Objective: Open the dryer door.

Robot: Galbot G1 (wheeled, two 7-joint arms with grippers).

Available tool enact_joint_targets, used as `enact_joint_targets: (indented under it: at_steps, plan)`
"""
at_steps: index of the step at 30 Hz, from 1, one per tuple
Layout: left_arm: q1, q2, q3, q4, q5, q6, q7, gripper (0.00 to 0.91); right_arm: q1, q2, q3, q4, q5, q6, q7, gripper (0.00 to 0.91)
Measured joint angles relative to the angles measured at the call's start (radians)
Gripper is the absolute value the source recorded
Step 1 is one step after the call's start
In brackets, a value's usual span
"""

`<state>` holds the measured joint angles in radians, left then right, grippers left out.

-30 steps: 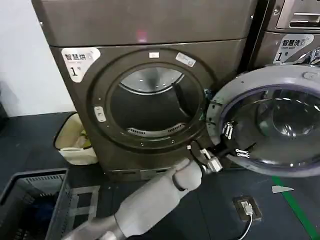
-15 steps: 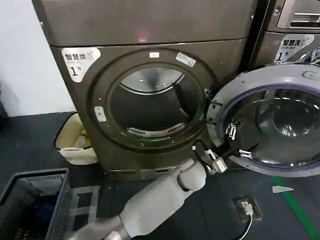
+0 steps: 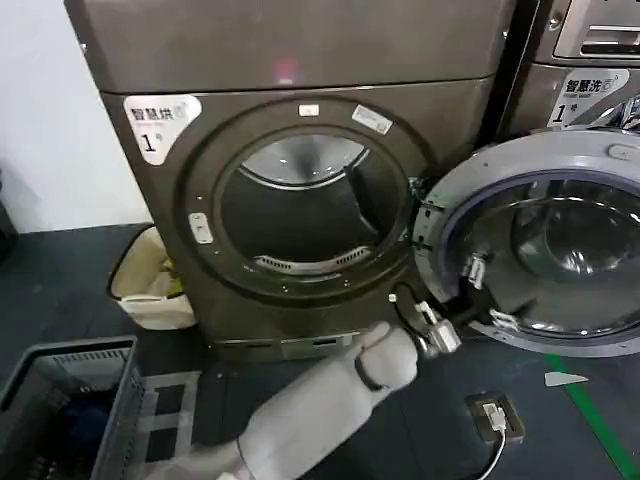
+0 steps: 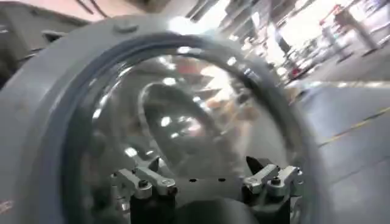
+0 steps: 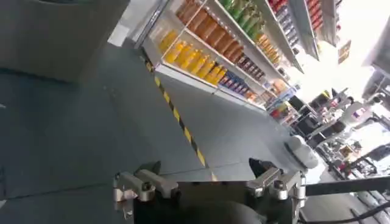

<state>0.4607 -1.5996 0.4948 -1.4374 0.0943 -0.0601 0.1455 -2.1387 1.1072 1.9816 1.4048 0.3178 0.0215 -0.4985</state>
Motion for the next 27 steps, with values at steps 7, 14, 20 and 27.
enact_joint_targets:
  at_steps: [7,14,20,27]
  plan:
    - [0.058,0.177,-0.006,-0.200,-0.072,0.046,0.001,0.907,0.012,0.017,0.018,0.024,-0.022,-0.095,0.039,0.907]
    - [0.142,0.357,-0.082,-0.389,-0.137,0.099,0.000,0.907,0.025,0.036,0.029,0.016,-0.064,-0.097,0.029,0.907]
    - [0.270,0.492,-0.253,-0.548,-0.295,0.211,-0.047,0.907,0.039,0.054,0.032,0.014,-0.096,-0.105,0.046,0.907]
    - [0.470,0.629,-0.536,-0.665,-0.473,0.327,-0.078,0.907,0.053,0.059,0.042,-0.005,-0.116,-0.113,0.050,0.907]
